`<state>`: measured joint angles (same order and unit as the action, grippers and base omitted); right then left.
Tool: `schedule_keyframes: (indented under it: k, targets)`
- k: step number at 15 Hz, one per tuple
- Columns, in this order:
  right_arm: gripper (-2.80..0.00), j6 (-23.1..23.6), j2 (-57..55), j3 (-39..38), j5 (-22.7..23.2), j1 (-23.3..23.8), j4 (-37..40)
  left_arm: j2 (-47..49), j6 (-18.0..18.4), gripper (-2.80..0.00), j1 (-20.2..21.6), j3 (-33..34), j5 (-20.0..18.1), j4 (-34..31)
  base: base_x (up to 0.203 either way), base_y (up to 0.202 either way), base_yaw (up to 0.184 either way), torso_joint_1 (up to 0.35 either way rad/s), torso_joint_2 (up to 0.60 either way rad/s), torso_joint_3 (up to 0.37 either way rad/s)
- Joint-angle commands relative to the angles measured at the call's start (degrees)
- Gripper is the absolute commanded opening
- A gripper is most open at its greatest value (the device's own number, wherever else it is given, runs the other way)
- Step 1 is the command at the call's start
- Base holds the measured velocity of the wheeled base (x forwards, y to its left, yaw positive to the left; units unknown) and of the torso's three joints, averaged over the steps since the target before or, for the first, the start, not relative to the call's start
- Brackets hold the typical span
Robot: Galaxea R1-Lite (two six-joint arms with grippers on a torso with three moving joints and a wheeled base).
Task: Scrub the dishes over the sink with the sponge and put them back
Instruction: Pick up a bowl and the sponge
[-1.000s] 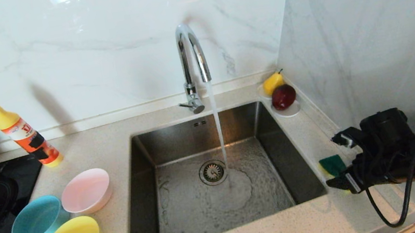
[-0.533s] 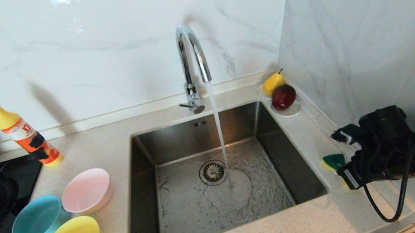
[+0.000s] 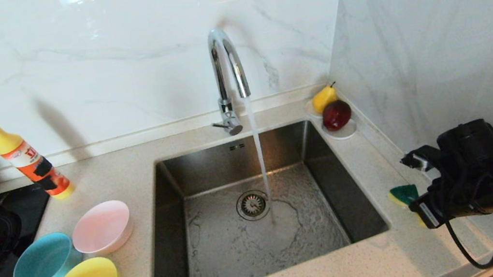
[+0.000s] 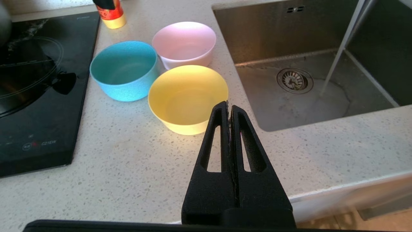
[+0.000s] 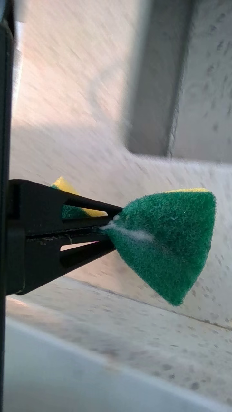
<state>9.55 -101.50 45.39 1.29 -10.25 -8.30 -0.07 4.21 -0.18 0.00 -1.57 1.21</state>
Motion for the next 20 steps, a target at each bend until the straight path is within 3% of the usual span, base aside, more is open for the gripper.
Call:
schedule_keyframes:
  k: [1,4,11,14,16,20]
  targets:
    - [-2.8,0.1,5.5,0.0,0.3,-1.2,2.3,0.1,0.0,-2.8,0.0,1.0,0.0,0.0,0.0,0.0,0.0,0.0,0.0,0.0]
    - [-2.8,-0.2,11.2,0.1,0.6,-4.9,6.7,0.1,0.0,-2.8,0.0,1.0,0.0,0.0,0.0,0.0,0.0,0.0,0.0,0.0]
    - [-2.8,-9.0,23.8,5.7,-2.0,-24.3,21.4,0.1,0.0,-2.8,0.0,1.0,0.0,0.0,0.0,0.0,0.0,0.0,0.0,0.0]
    - [-2.8,-10.9,25.5,7.4,-3.3,-31.4,23.7,0.1,0.0,-2.8,0.0,1.0,0.0,0.0,0.0,0.0,0.0,0.0,0.0,0.0]
    - [-2.8,-10.9,24.9,7.9,-8.2,-33.8,23.4,0.1,0.0,-2.8,0.0,1.0,0.0,0.0,0.0,0.0,0.0,0.0,0.0,0.0]
    - [-2.8,-12.9,24.0,9.7,-9.1,-37.2,24.0,0.1,0.0,-2.8,0.0,1.0,0.0,0.0,0.0,0.0,0.0,0.0,0.0,0.0]
